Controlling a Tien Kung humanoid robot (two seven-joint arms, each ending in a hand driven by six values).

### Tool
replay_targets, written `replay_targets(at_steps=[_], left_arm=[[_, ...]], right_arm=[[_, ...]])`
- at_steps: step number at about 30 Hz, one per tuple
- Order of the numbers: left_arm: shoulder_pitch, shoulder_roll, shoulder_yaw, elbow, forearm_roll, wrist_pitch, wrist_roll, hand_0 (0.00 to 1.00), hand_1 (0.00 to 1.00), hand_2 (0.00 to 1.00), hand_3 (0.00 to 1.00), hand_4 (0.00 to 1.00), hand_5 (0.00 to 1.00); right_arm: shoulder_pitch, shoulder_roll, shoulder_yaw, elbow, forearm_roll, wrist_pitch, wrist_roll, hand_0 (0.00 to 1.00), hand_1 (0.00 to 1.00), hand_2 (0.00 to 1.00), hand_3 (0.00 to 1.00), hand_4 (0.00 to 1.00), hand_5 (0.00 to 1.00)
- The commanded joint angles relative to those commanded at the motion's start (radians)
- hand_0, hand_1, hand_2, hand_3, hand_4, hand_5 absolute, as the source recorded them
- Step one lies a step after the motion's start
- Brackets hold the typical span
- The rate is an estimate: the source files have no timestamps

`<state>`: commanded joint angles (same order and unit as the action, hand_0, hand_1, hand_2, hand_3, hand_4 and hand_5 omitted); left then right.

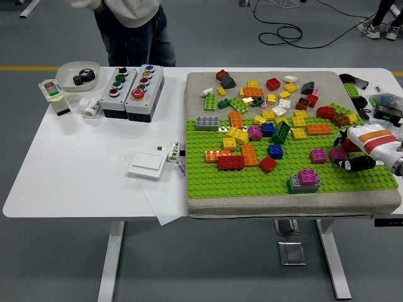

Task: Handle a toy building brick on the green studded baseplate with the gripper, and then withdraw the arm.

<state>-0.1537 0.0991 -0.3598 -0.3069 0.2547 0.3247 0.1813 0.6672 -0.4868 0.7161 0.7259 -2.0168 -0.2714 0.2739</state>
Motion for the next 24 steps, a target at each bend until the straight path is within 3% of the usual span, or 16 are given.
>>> replay_targets(at_steps=[24], left_arm=[[-0.007, 0.004, -0.029, -0.008, 0.063, -0.004, 0.024, 0.600, 0.687, 0.653, 0.551, 0.567, 0.611]], right_arm=[[0.002, 0.019, -0.001, -0.052, -0.038, -0.001, -0.002, 0.271, 0.450, 0.581, 0.565, 0.748, 0.260]])
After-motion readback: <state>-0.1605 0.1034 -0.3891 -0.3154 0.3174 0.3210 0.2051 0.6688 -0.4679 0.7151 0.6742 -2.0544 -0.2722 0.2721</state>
